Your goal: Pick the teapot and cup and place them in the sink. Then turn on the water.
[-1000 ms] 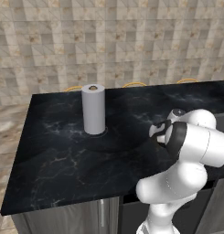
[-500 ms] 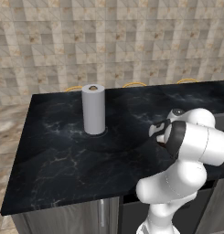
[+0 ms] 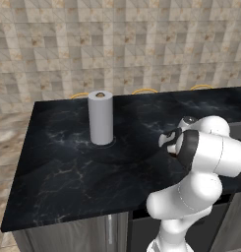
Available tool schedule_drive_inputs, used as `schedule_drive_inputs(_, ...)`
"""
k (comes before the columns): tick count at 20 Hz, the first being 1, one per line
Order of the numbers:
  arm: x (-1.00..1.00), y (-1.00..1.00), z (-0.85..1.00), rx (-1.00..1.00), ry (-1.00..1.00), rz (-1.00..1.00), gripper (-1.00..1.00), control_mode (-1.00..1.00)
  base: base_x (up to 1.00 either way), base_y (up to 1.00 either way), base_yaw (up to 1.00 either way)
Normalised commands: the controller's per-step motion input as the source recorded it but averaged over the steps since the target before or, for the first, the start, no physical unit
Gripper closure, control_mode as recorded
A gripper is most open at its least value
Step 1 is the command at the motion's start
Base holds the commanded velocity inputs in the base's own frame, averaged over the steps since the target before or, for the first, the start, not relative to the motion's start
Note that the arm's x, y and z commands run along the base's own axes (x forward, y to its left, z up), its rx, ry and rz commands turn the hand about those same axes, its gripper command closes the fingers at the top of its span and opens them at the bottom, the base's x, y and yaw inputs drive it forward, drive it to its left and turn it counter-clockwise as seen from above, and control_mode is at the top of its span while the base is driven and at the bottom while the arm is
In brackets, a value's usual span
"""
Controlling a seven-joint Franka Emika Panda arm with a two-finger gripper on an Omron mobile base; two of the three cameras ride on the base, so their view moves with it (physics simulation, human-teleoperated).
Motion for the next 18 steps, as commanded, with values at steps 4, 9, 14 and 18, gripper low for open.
schedule_drive_inputs(4,-0.1,0.11,-0.08,0.0,0.01,0.0,1.0,-1.0,0.0,0.0,0.0)
schedule_drive_inputs(9,-0.07,0.07,-0.11,0.0,0.04,0.0,1.0,-1.0,0.0,0.0,0.0)
schedule_drive_inputs(14,-0.01,0.1,-0.05,0.0,0.05,0.0,1.0,-1.0,0.0,0.0,0.0)
schedule_drive_inputs(18,-0.04,0.06,0.0,0.0,0.06,0.0,1.0,-1.0,0.0,0.0,0.0)
